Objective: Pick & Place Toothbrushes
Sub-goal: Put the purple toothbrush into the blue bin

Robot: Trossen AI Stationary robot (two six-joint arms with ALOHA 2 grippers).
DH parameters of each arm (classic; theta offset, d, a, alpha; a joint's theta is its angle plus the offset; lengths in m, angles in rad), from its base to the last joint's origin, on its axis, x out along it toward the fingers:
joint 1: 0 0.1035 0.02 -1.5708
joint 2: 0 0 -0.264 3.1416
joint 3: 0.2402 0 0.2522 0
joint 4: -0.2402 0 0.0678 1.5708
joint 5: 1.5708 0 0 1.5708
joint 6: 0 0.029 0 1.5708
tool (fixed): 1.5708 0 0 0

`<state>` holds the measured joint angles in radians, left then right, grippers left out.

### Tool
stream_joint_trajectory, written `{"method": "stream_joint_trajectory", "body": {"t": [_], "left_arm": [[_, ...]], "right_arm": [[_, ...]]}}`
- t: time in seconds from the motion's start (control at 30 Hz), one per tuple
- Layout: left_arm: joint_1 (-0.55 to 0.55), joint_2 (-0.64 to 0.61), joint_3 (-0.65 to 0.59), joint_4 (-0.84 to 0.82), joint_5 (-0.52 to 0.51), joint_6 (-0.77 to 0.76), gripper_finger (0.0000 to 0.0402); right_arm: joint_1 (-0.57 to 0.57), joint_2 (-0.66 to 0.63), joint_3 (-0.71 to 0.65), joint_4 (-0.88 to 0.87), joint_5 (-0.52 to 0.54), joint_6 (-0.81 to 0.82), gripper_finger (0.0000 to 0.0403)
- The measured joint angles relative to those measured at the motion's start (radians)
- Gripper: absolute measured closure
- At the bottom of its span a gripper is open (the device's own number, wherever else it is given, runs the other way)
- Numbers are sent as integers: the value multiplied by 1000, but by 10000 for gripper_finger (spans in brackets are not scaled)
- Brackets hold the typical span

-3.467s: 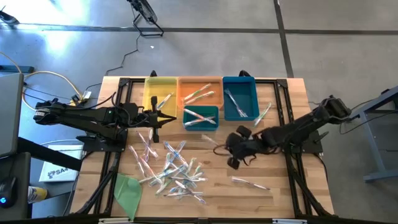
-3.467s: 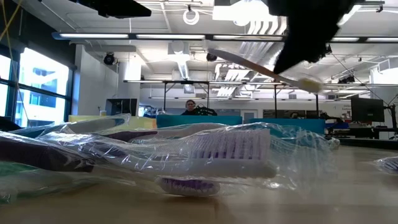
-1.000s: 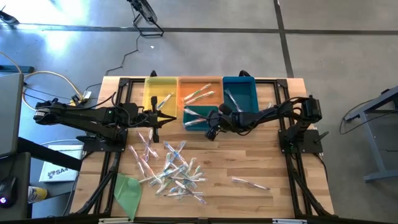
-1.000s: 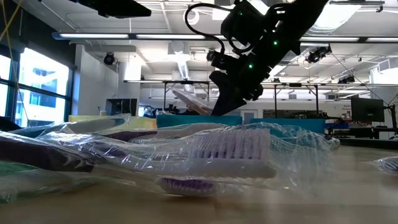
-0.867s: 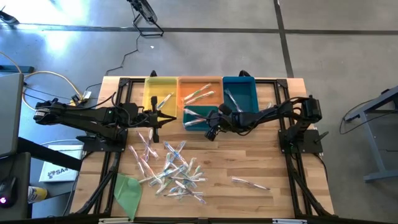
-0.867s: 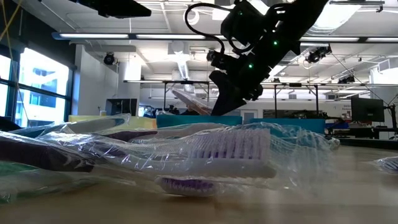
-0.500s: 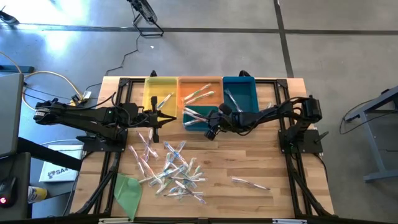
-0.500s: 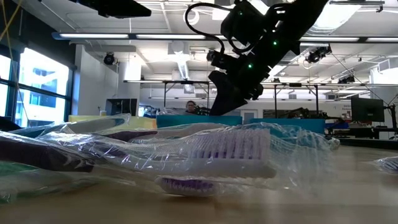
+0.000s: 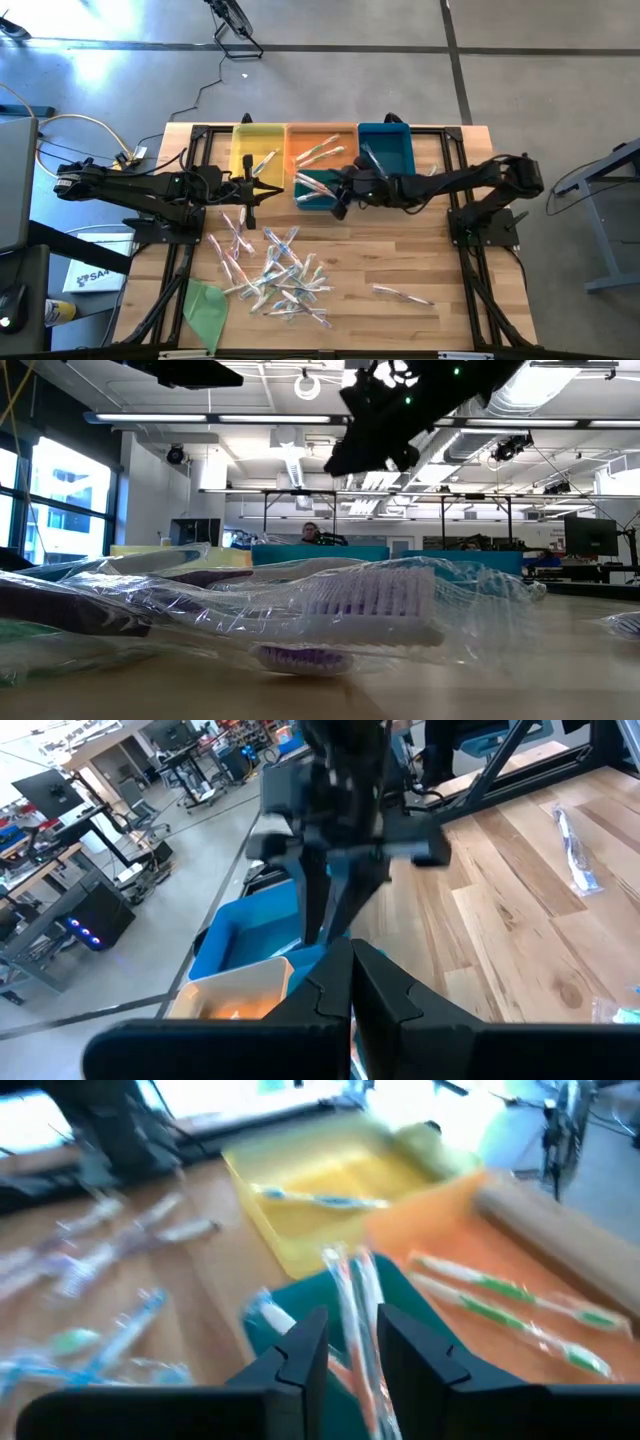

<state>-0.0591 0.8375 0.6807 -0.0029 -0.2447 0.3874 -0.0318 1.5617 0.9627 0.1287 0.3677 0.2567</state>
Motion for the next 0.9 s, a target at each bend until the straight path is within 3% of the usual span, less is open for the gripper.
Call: {"method": "stream_joint_trajectory", "body": {"t": [0.3,0.57,0.73,0.9], "left_arm": [[0,0,0,0,0,0,402],[0,0,0,0,0,0,402],[0,0,0,0,12,0,402],[0,0,0,0,14,0,402]], "right_arm": [[34,-64,0,7,-63,0,333],[59,-66,0,9,-65,0,333],[50,-66,0,50,-144,0,333],[49,-66,0,78,-155,15,333]]}}
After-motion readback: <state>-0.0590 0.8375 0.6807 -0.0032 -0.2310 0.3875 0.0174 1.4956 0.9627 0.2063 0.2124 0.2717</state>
